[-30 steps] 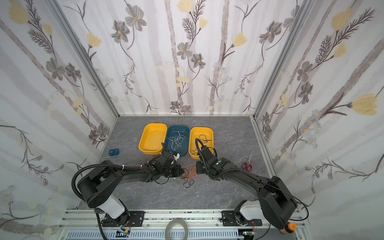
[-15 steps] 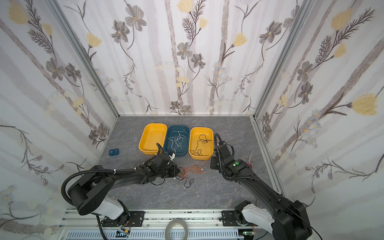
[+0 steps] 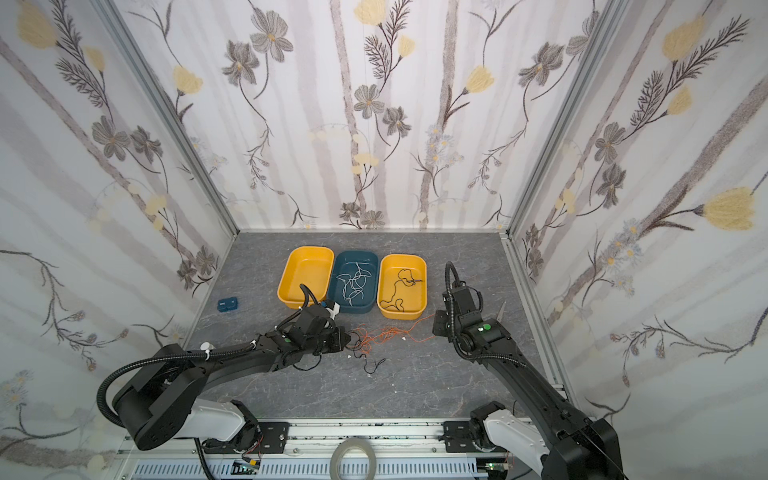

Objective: Untangle the cables

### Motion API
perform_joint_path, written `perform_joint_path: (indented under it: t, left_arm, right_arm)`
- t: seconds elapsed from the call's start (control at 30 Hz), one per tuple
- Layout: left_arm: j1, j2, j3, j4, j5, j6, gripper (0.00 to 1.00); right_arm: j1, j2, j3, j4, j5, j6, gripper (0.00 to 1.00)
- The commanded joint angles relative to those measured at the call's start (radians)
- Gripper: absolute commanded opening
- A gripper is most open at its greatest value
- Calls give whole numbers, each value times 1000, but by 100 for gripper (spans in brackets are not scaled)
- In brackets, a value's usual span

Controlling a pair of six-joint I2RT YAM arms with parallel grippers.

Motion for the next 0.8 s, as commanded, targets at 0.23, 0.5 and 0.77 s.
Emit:
perform_joint_path:
  t: [0.23, 0.5, 0.77]
  left_arm:
    - [27, -64, -2, -70, -23, 27, 14]
    - [45, -124, 4, -126, -24, 48, 40]
    - [25, -123, 45, -77, 93, 51, 55]
  right_arm:
    - [4, 44, -10, 64, -183, -12, 0]
    - [54, 62, -1, 111, -250, -8, 0]
    - [144, 66, 74, 115, -322, -17, 0]
